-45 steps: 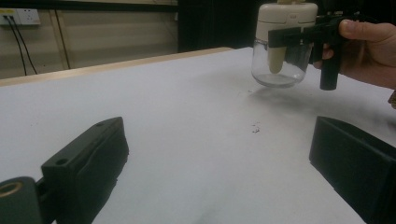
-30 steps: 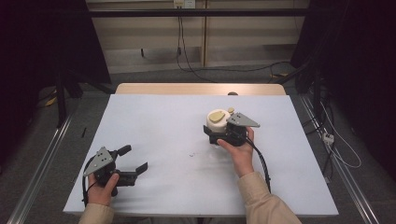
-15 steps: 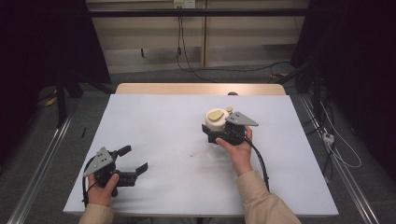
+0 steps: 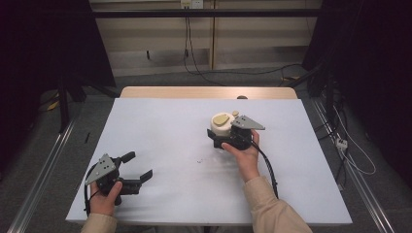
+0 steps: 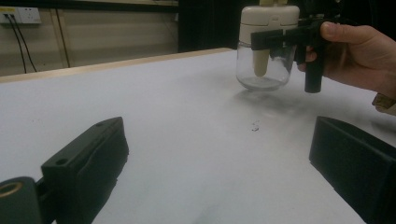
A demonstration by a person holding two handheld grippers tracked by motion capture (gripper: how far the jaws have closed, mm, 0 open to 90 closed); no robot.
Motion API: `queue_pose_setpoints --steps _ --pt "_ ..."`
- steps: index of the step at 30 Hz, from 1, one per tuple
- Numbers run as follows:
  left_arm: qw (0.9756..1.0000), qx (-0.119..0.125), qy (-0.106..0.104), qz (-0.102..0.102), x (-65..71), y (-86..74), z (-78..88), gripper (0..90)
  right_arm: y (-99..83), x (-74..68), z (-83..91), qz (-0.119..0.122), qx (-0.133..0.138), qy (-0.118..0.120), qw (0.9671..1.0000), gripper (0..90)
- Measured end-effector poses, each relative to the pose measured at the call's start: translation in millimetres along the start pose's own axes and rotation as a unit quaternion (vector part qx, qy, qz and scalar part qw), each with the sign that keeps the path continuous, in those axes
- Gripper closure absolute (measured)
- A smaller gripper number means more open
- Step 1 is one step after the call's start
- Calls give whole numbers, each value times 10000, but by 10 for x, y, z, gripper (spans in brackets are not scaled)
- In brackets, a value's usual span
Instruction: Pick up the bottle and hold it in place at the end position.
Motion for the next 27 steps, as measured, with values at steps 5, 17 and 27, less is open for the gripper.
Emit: queue_pose_setpoints --steps 5,17,27 --pt "10000 -27 19 -9 -8 -7 2 40 7 -41 -60 -6 -4 62 10000 61" --pt "10000 -18 7 3 -4 -12 17 40 13 -70 -147 17 -8 106 9999 61" --pt "10000 5 -2 37 -11 -16 15 40 -28 -74 -199 42 -66 137 9999 61"
Point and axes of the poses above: each handheld gripper's, and its own axes: z roughly backward along the jaws, y roughly out of its top, x roughly to its right, the point moved 6 cm from there along -z, roughly forward along the jaws, and after that the axes turned 12 degrees about z, right-handed, at the moved point
